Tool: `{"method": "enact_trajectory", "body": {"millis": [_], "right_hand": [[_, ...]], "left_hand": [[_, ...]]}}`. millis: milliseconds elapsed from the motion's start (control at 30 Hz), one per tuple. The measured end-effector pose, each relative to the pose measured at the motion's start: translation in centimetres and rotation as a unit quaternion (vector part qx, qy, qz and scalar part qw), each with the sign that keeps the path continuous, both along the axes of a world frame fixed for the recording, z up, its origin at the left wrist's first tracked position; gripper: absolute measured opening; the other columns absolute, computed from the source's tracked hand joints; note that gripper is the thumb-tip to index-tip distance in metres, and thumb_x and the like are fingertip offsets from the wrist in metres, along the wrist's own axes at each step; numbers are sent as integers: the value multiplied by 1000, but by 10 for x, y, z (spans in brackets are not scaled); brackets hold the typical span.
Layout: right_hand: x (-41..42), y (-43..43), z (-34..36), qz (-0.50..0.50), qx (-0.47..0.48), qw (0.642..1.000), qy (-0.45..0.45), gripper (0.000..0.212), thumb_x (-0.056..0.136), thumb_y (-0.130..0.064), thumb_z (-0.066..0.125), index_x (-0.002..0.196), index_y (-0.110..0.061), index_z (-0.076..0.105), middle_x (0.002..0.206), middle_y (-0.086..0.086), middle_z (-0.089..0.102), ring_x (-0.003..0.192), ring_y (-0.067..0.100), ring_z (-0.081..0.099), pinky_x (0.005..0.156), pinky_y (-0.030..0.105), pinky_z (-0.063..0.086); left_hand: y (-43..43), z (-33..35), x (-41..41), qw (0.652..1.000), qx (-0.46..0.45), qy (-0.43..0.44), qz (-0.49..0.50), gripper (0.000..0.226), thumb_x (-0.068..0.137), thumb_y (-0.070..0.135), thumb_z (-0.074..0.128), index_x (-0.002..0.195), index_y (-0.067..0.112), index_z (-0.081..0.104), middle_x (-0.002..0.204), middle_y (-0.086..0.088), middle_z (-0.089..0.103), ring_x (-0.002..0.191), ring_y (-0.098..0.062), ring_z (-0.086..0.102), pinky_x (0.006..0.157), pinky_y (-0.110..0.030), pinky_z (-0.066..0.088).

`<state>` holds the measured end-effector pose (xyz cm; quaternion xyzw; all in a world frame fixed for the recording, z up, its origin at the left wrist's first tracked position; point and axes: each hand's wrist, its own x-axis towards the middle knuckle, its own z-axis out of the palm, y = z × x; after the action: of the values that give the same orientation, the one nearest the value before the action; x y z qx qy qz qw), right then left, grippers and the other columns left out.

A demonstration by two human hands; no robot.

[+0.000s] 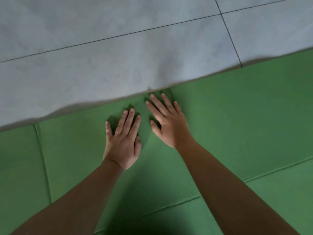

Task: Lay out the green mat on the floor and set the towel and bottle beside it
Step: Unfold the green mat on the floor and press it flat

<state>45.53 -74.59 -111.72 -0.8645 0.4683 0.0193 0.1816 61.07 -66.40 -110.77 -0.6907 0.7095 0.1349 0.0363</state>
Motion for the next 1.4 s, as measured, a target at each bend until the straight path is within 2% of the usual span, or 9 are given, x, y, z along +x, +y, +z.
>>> {"method": "enact_trajectory", "body": {"millis": [200, 367, 500, 767, 867, 1100, 1200, 1333, 1400], "right_hand": [[-59, -8, -3, -126, 5, 987, 103, 58, 92, -51, 10, 143, -35, -12, 150, -14, -20, 140, 14, -19, 113, 53, -4], [-25, 33, 10, -347, 67, 932, 75, 67, 94, -49, 17, 149, -19, -8, 153, -2, -24, 141, 24, -24, 109, 56, -12], [21, 93, 13, -170, 50, 984, 27, 61, 90, -46, 8, 145, -30, -11, 145, -9, -30, 132, 22, -37, 100, 53, -28], [-63, 124, 2, -180, -25, 979, 93, 56, 90, -40, 26, 144, -26, 23, 151, -5, 17, 138, 27, 17, 102, 60, 18], [-116, 155, 1, -288, 11, 950, 119, 57, 90, -43, 15, 145, -30, 7, 153, -7, 0, 141, 23, 1, 108, 58, 10], [-140, 193, 3, -413, 86, 891, 169, 62, 96, -47, 17, 144, -30, -18, 144, -6, -37, 135, 20, -32, 110, 62, -4], [-100, 188, 10, -326, 77, 930, 149, 64, 91, -56, 7, 141, -31, -24, 148, -3, -32, 137, 29, -28, 103, 65, -10], [-62, 187, 19, -200, 90, 967, 132, 57, 89, -53, 21, 142, -31, 25, 152, -1, 22, 137, 33, 26, 91, 70, 30], [-76, 190, 12, -162, 100, 969, 154, 60, 90, -58, 10, 146, -34, 6, 157, -3, 2, 142, 33, 10, 93, 73, 25]], "left_hand": [[0, -2, 0, 1000, -25, 9, -1, 59, 85, 29, 29, 137, 7, 46, 149, -10, 28, 136, -27, 23, 96, -71, 25], [1, -5, -1, 1000, -16, 17, 4, 60, 84, 29, 28, 137, 7, 46, 149, -13, 36, 137, -29, 33, 98, -71, 25], [2, -5, -1, 999, 3, 29, 15, 65, 84, 34, 21, 142, 10, 39, 154, -9, 26, 143, -23, 21, 104, -68, 17], [22, -7, -18, 999, 35, -8, -17, 67, 87, 43, 31, 147, 13, 28, 157, -14, 10, 145, -36, 6, 105, -69, 9], [65, -6, -49, 994, 15, -8, -105, 67, 82, 52, 37, 140, 18, 43, 152, -17, 26, 139, -44, 20, 94, -75, 13], [112, -8, -71, 985, 32, -21, -166, 77, 77, 68, 33, 141, 25, 31, 154, -5, 19, 144, -37, -4, 95, -76, 11], [109, -3, -74, 983, 50, -27, -176, 74, 75, 67, 33, 136, 26, 46, 152, -8, 27, 140, -42, 12, 89, -78, 19], [104, 4, -77, 977, 69, -52, -194, 74, 73, 67, 30, 127, 25, 58, 144, -8, 38, 130, -47, 35, 80, -78, 31], [101, 8, -75, 975, 91, -58, -194, 73, 75, 66, 28, 127, 25, 58, 141, -11, 45, 124, -49, 43, 78, -77, 35]]}}
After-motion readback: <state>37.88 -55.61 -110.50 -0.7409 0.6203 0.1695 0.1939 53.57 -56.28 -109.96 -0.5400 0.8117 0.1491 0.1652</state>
